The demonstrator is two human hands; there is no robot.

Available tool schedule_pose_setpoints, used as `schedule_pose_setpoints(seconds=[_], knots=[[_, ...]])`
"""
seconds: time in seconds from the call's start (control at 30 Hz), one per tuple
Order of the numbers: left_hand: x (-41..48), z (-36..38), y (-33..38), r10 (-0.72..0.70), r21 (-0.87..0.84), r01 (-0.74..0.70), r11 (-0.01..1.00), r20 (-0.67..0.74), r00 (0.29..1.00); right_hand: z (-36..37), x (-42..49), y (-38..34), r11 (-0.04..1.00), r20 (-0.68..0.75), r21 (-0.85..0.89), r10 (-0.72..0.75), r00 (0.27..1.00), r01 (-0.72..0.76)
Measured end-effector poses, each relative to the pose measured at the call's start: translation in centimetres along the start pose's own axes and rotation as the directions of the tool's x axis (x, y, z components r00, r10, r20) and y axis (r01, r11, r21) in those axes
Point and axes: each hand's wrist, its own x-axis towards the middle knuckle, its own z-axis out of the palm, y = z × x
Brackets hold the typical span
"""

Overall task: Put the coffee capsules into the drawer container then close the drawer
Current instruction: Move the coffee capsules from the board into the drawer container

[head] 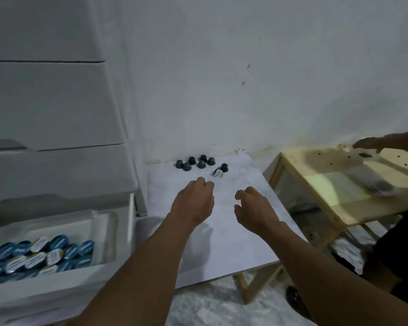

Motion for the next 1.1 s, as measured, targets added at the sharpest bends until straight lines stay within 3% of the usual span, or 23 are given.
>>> schedule_pose_setpoints(seconds=[0.3,0.6,0.83,1.1], knots=[[8.2,3.4,4.1,-0.095,0.011,0.095,0.995,0.044,0.994,-0.4,7.0,7.2,0.999,0.098,0.027,-0.035,0.995,0.032],[17.5,7.8,0.5,-0.171,0.054,0.167,0.985,0.103,0.980,3.1,16.6,8.9,0.996,0.176,0.093,-0.025,0.984,0.009],[23.3,12.1,-2.2,-0.267,-0.026,0.271,0.962,0.115,0.957,6.5,23.5,9.6,0.993,0.264,0.109,0.008,0.965,-0.038],[23.9,16.2,-4.2,-0.327,-0.087,0.354,0.931,0.228,0.917,10.1,27.9,9.1,0.986,0.307,0.159,-0.095,0.947,0.047]])
